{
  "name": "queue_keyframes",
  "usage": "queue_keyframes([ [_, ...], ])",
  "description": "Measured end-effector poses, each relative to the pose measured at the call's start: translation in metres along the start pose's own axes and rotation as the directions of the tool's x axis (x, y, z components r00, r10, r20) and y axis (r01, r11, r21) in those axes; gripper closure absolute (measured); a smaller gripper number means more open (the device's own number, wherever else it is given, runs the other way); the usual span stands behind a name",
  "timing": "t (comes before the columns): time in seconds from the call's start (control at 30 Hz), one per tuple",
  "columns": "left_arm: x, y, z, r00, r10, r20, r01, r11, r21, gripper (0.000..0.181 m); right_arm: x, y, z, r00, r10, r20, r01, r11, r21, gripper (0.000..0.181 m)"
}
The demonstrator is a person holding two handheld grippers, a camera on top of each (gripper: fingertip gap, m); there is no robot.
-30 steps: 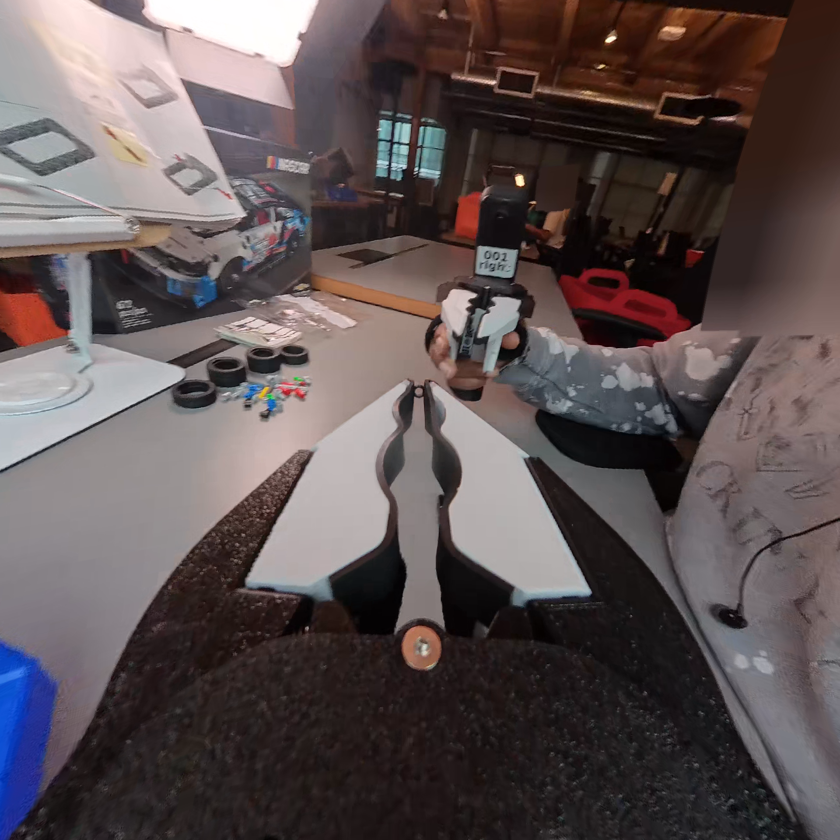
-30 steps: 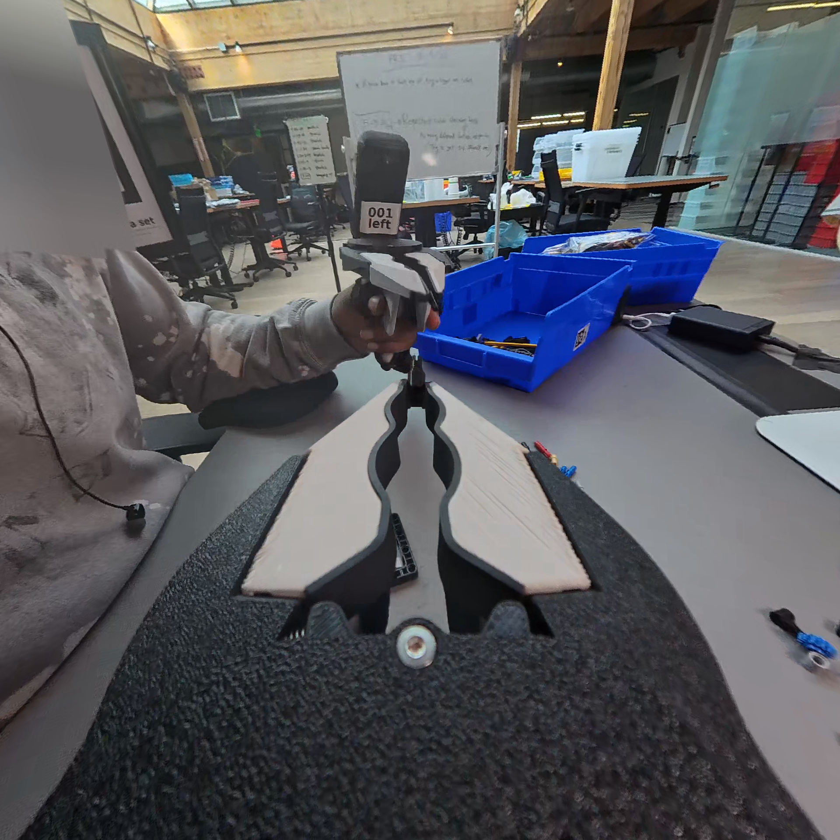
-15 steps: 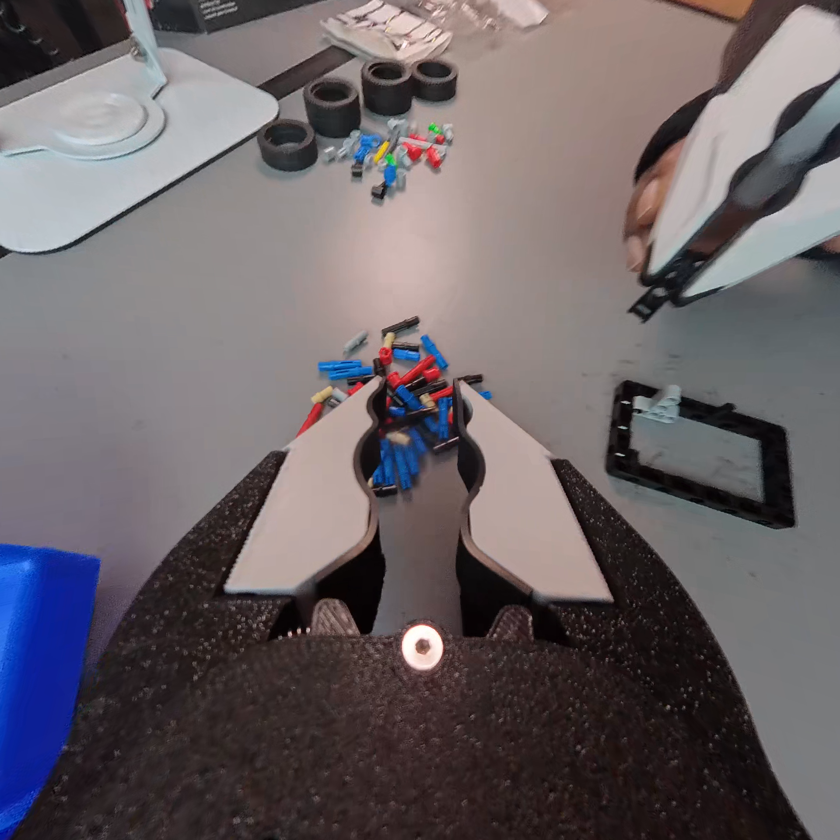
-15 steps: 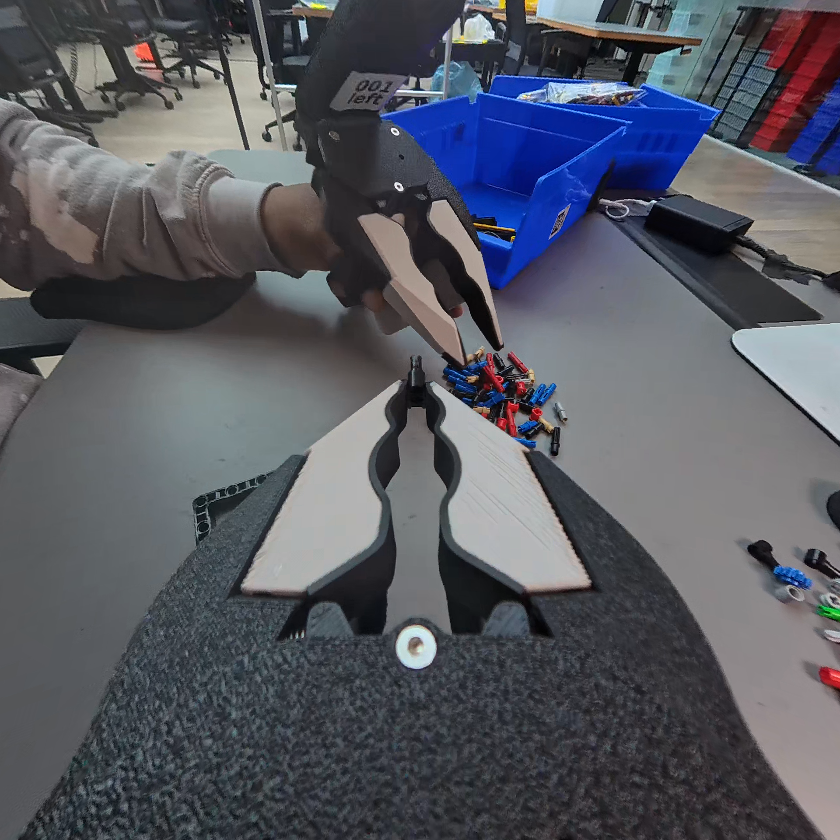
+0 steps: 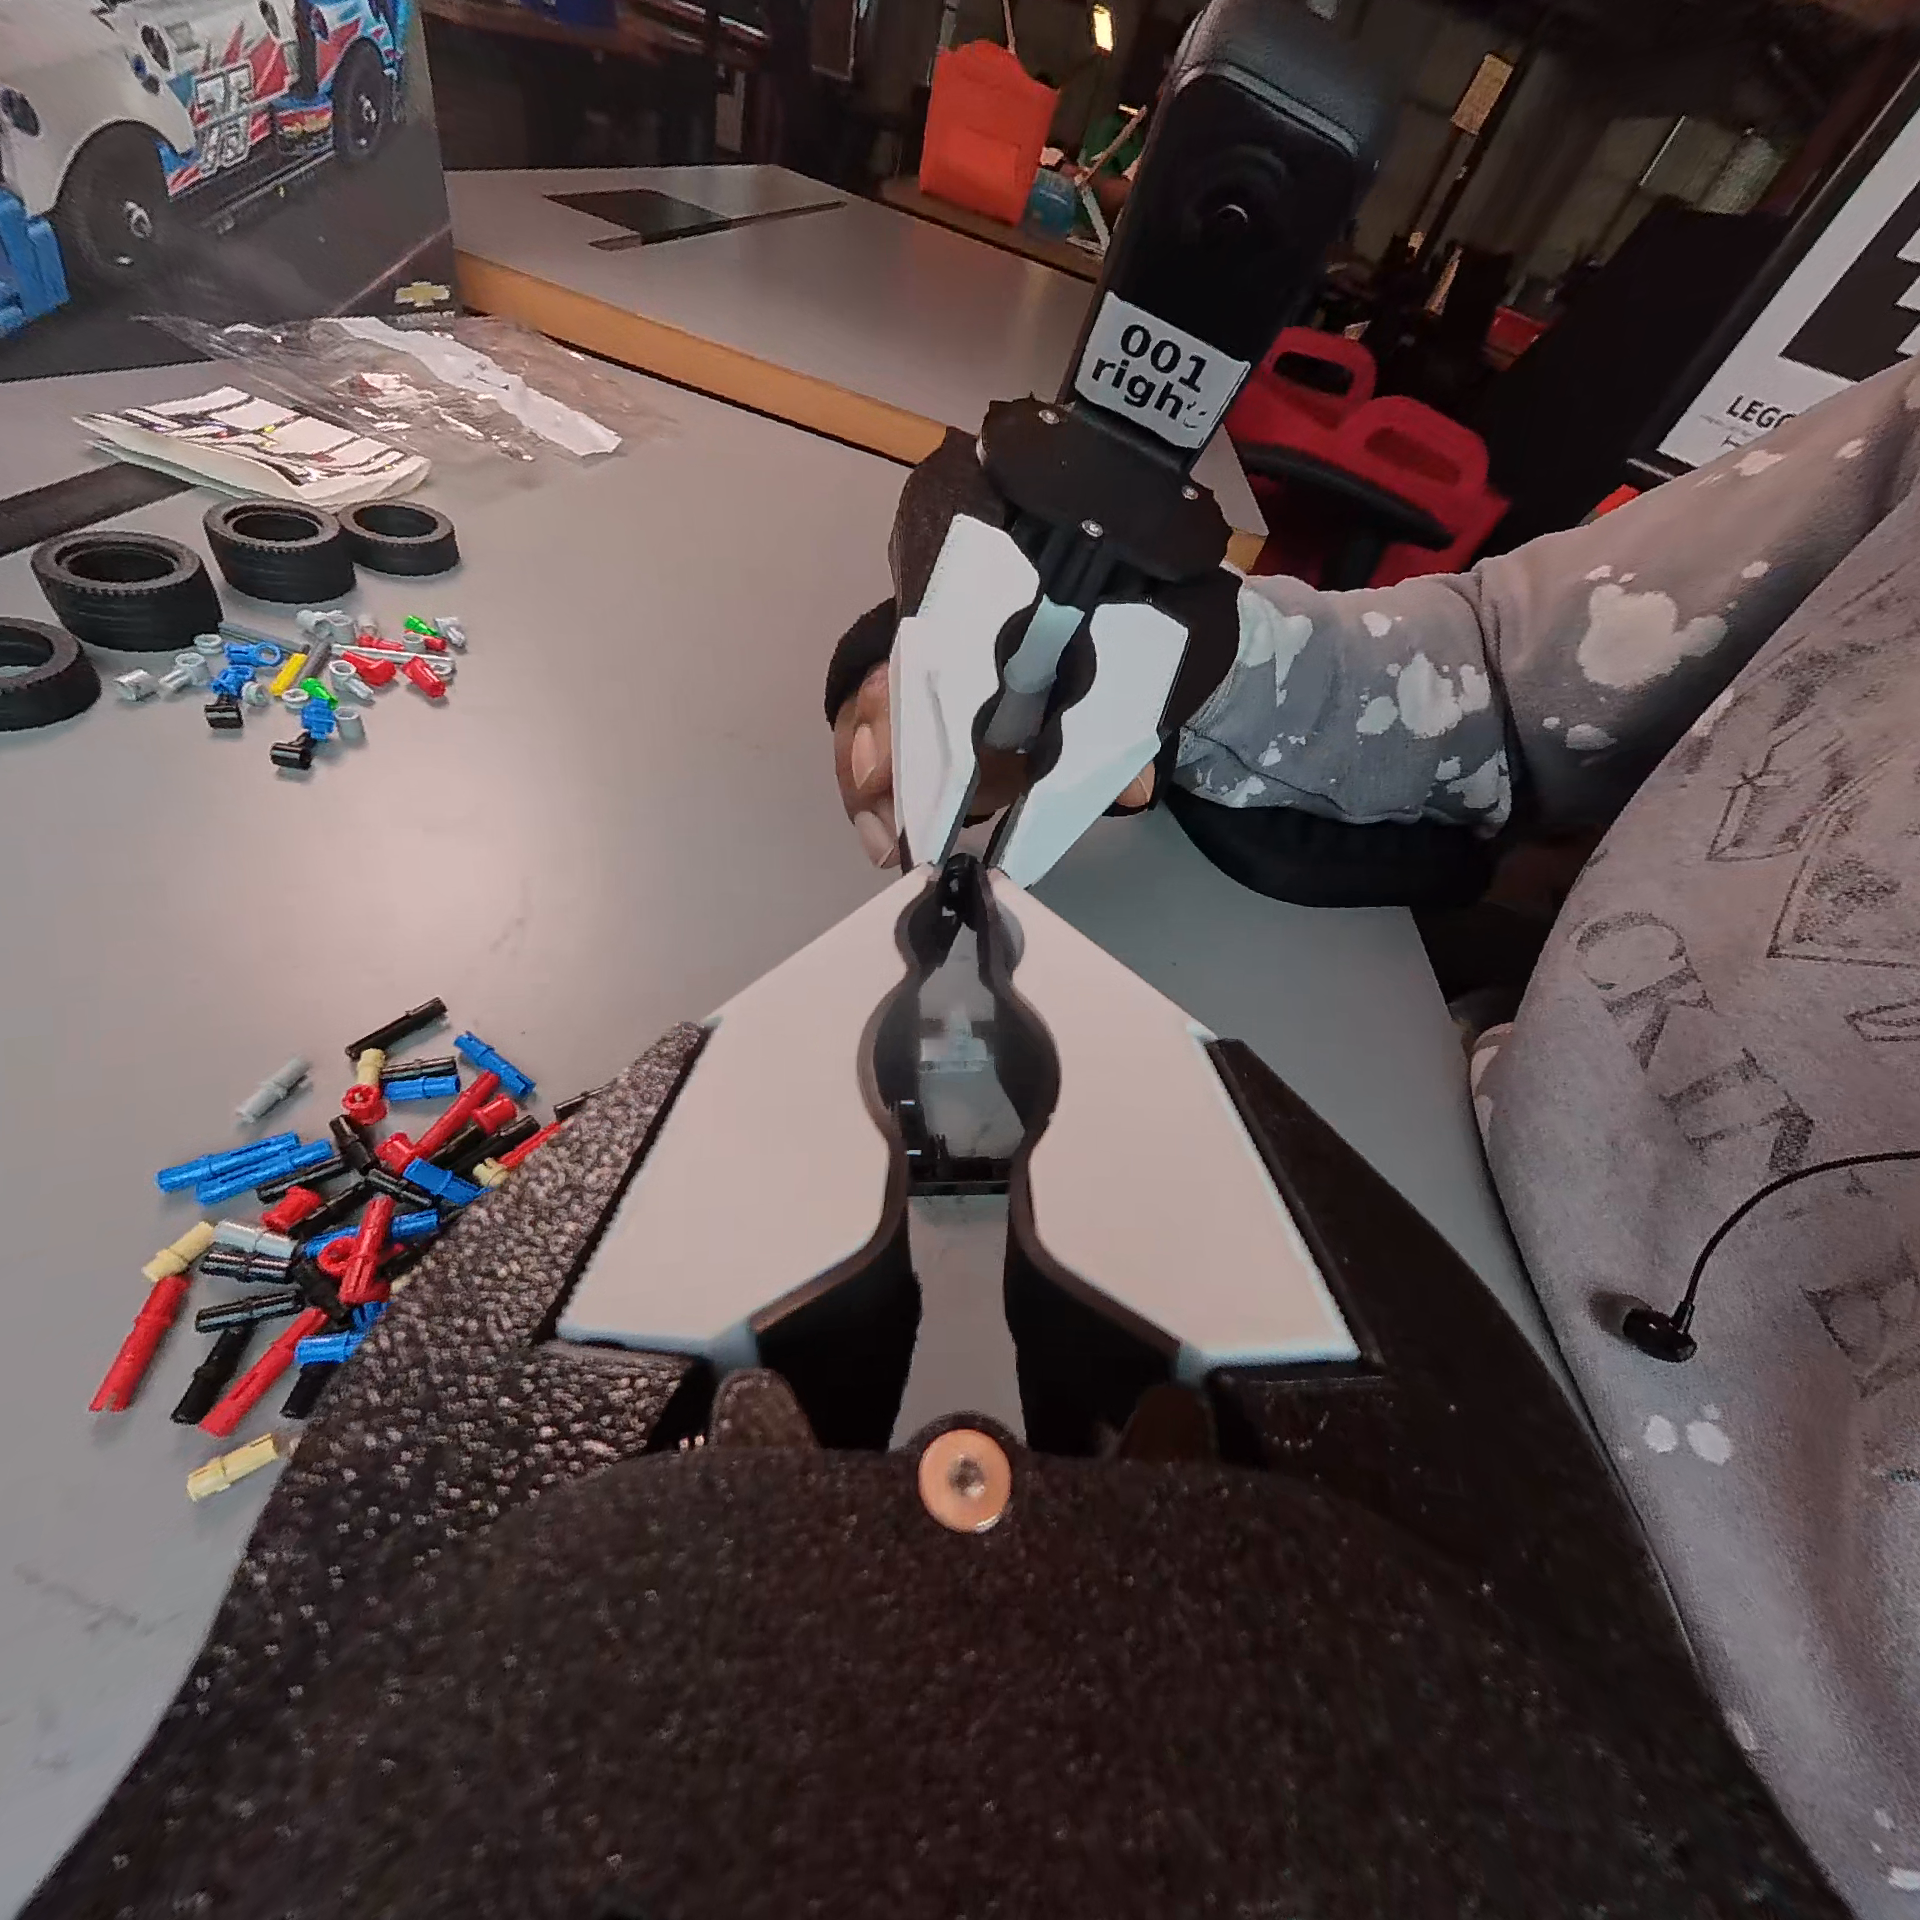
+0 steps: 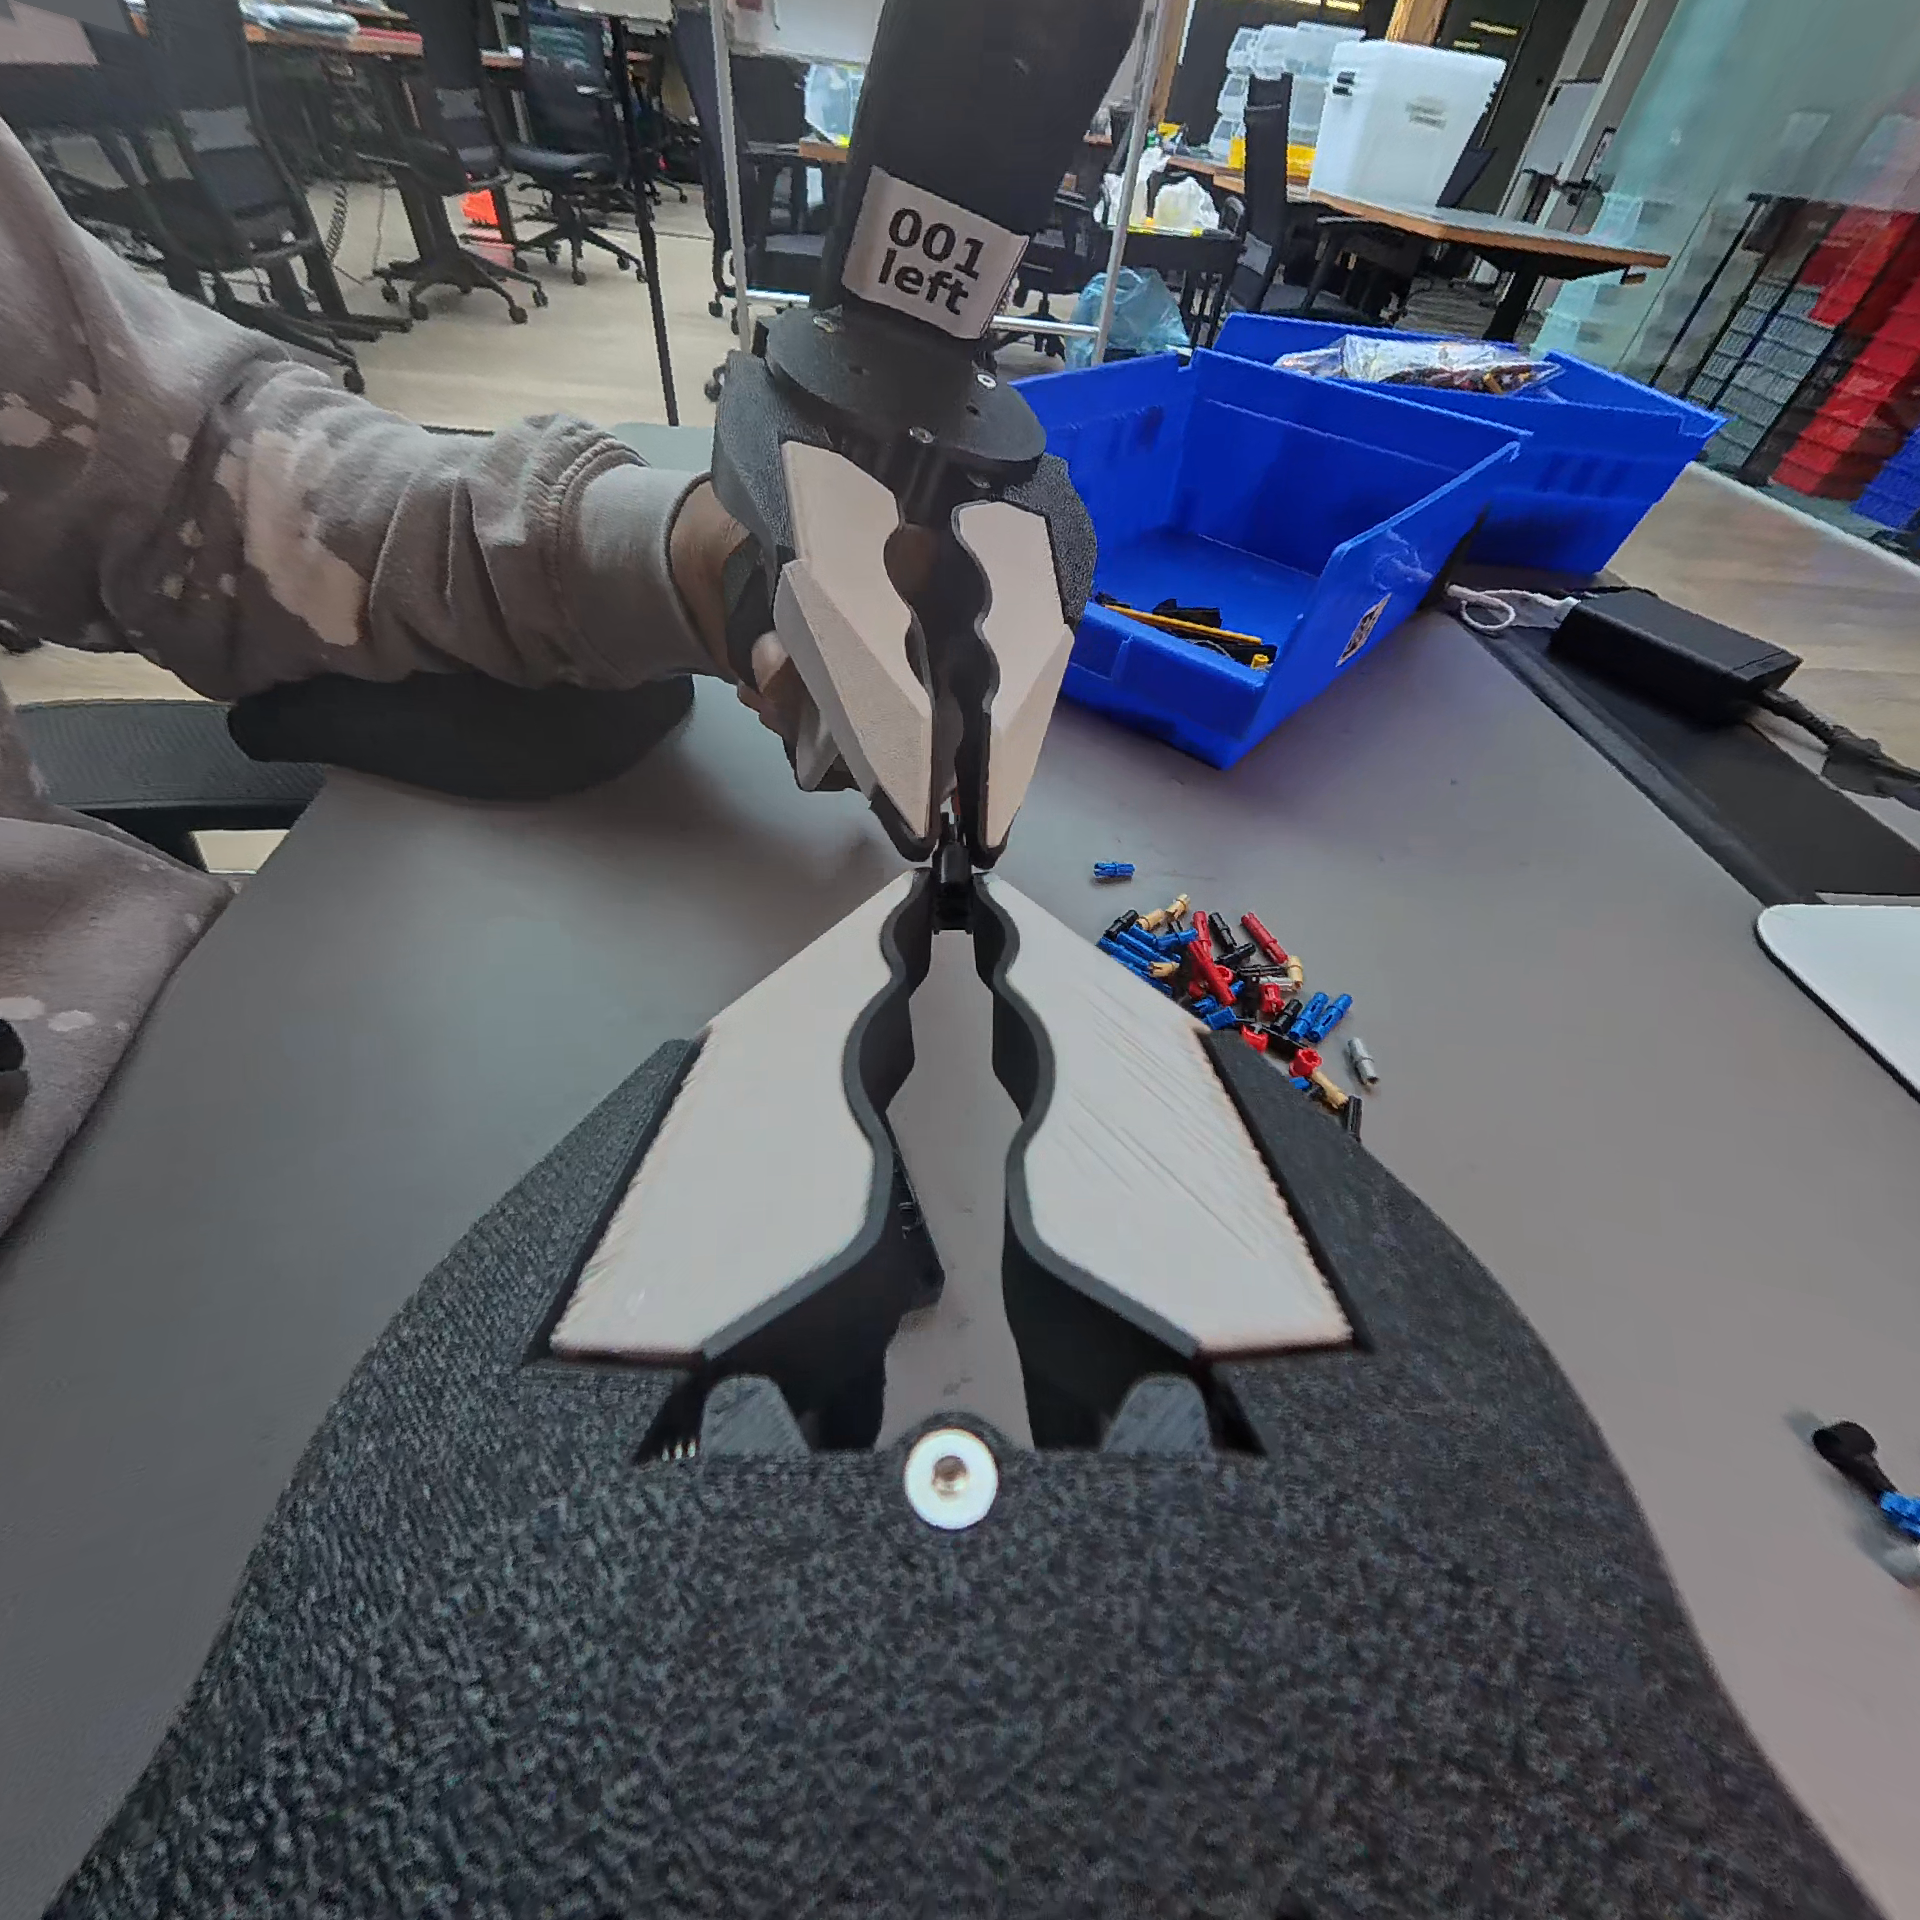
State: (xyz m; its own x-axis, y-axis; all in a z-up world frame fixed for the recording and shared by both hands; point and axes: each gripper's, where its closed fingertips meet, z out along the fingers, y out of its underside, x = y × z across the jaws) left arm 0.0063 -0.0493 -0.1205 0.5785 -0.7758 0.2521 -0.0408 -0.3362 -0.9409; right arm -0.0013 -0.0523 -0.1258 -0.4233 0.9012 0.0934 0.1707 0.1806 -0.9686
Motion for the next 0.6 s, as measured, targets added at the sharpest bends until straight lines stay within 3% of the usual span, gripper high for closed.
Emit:
queue_keyframes([
  [0.33,0.009,-0.009,-0.002,0.999,0.030,-0.014,-0.029,0.999,0.042,0.178,-0.005,-0.012,-0.004,0.999,0.026,0.037,-0.028,0.998,0.048,0.174],
  [0.4,0.013,-0.015,-0.005,0.999,0.034,-0.036,-0.031,0.997,0.067,0.178,-0.007,-0.022,-0.009,0.995,0.061,0.076,-0.069,0.992,0.110,0.174],
  [0.47,0.008,-0.037,-0.027,0.999,0.052,-0.009,-0.049,0.980,0.193,0.177,0.005,-0.027,-0.027,0.990,0.109,0.085,-0.122,0.980,0.155,0.175],
  [0.53,-0.008,-0.069,-0.081,0.997,0.035,0.069,-0.059,0.926,0.374,0.181,0.028,-0.032,-0.058,0.987,0.155,0.052,-0.163,0.963,0.213,0.175],
  [0.6,-0.033,-0.058,-0.098,0.973,0.037,0.226,-0.106,0.948,0.301,0.181,0.042,-0.034,-0.071,0.987,0.161,0.002,-0.157,0.960,0.231,0.175],
])
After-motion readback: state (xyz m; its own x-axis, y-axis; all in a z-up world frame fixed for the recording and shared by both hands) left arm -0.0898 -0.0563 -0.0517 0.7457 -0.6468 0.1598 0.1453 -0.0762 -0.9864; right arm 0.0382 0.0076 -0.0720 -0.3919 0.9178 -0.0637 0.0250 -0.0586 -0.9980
